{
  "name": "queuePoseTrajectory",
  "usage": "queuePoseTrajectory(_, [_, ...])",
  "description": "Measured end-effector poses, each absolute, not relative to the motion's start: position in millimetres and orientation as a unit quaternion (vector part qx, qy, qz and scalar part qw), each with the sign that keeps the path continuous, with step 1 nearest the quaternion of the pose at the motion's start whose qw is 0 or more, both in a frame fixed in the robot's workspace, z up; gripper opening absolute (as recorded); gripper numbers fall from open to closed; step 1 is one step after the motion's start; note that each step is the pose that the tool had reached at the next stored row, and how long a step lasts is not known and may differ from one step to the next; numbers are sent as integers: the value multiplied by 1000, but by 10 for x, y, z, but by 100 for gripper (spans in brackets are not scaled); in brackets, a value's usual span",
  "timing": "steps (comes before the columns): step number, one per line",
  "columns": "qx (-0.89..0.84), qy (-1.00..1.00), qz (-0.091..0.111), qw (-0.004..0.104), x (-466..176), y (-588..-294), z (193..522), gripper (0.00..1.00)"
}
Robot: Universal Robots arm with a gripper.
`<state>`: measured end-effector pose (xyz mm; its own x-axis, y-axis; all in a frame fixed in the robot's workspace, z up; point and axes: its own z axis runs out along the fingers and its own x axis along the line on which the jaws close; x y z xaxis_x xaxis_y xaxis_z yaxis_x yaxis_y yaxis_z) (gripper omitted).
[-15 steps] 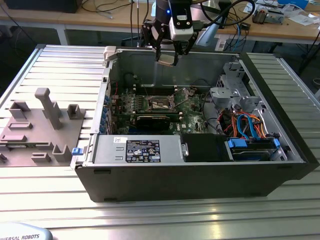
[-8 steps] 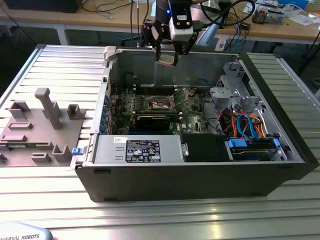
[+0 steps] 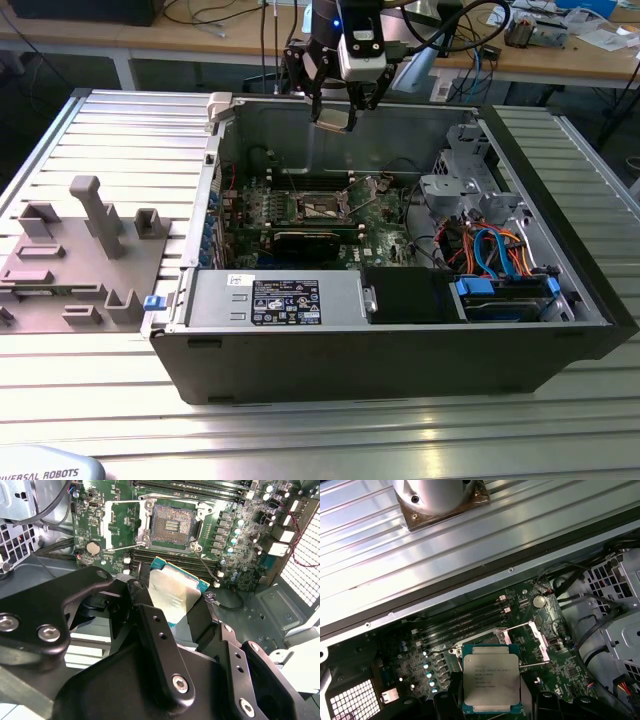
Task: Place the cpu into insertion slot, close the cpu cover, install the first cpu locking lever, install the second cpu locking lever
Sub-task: 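Place the cpu into insertion slot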
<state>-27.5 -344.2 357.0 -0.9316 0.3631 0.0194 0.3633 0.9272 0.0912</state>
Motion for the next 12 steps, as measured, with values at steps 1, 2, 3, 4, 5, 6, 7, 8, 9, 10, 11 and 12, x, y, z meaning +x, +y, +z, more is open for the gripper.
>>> queuePoseTrajectory(1, [-185, -982, -47, 1, -275, -3442, 3570, 54])
queuePoseTrajectory(2, [-185, -982, -47, 1, -275, -3442, 3570, 54])
queuePoseTrajectory(3, [-185, -982, -47, 1, -275, -3442, 3569, 54])
queuePoseTrajectory(4, [-186, -981, -47, 1, -275, -3442, 3570, 54])
queuePoseTrajectory(5, [-186, -981, -47, 1, -275, -3442, 3570, 54])
queuePoseTrajectory(6, [-186, -981, -47, 1, -275, -3442, 3569, 54])
queuePoseTrajectory(7, [-186, -981, -47, 1, -275, -3442, 3570, 54])
queuePoseTrajectory(8, [-186, -981, -47, 1, -275, -3442, 3570, 54])
queuePoseTrajectory(9, [-187, -981, -47, 1, -275, -3442, 3570, 54])
queuePoseTrajectory(10, [-187, -981, -47, 1, -275, -3442, 3570, 54])
queuePoseTrajectory(11, [-187, -981, -47, 1, -275, -3442, 3569, 54])
queuePoseTrajectory(12, [-188, -981, -47, 1, -275, -3442, 3570, 54])
